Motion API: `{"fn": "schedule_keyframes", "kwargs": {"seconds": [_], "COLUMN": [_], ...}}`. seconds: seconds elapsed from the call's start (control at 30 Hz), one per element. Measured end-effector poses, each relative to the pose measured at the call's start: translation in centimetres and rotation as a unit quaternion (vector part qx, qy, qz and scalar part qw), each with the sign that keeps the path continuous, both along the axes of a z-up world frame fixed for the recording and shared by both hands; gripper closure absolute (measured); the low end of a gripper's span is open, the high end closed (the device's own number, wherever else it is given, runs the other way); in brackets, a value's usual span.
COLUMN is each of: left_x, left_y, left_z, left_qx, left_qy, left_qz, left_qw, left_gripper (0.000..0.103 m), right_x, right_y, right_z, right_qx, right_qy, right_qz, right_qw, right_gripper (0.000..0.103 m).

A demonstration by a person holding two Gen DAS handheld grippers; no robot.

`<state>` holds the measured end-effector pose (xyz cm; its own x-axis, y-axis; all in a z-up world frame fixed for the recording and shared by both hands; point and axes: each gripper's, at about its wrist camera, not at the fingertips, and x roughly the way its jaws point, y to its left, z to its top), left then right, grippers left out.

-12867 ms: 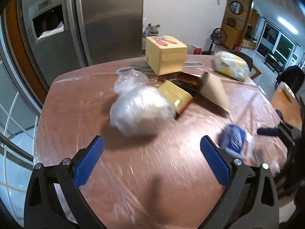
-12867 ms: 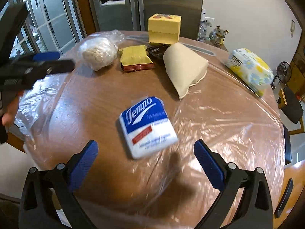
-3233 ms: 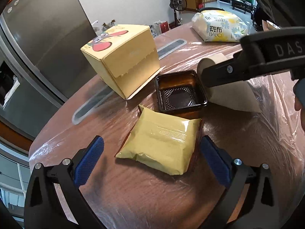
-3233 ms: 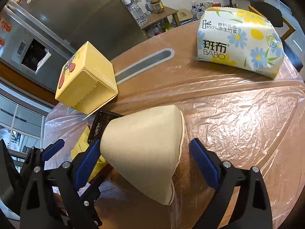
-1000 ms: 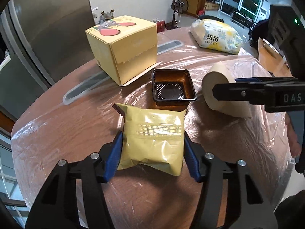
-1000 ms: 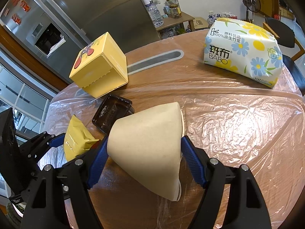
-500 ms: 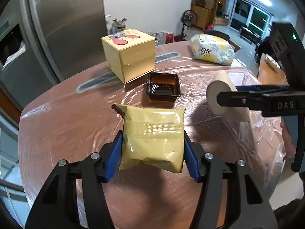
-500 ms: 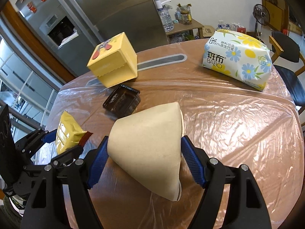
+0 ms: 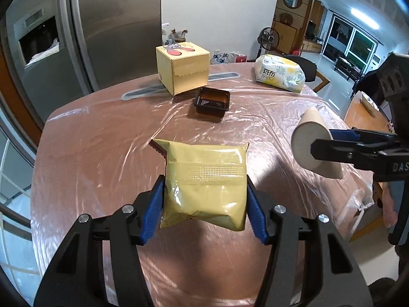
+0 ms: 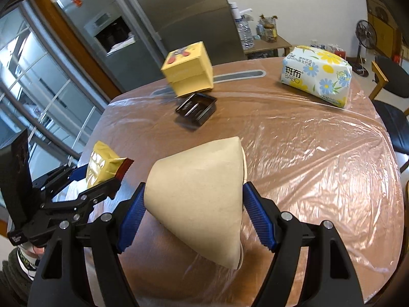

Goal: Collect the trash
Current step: 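Carry the yellow packet and paper cone down over the black bin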

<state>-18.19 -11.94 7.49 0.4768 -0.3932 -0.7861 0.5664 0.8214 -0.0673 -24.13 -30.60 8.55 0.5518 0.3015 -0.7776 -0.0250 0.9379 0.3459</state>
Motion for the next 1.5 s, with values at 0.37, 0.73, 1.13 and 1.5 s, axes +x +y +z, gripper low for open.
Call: {"fn": "schedule_keyframes", "kwargs": {"seconds": [0.37, 0.73, 1.13, 1.5], "left_x": [-5.9, -10.9, -16.1, -18.6], "left_y": [1.9, 3.5, 3.7, 3.5], "left_z": [0.3, 0.2, -1.7, -4.3], "left_qx": [-0.011, -0.008, 0.019, 0.042], "left_qy": [0.002, 0.005, 0.025, 0.040], "left_qz": [0.007, 0.010, -0.001, 0.010], "left_qw": [0.9999, 0.9999, 0.9995, 0.9983], "left_gripper": [0.044, 0.044, 0.044, 0.044], "right_x": [-5.5, -10.1, -14.9, -18.2], "right_y": [1.8, 2.6, 4.2, 5.2], "right_z": [1.1, 1.1, -1.4, -5.1], "right_qx": [0.003, -0.003, -0.018, -0.049], "right_qy": [-0.014, -0.015, 0.018, 0.040], "right_qz": [0.039, 0.070, 0.103, 0.099], "right_qw": [0.999, 0.997, 0.994, 0.993], "right_gripper": [0.030, 0.030, 0.030, 0.030]}}
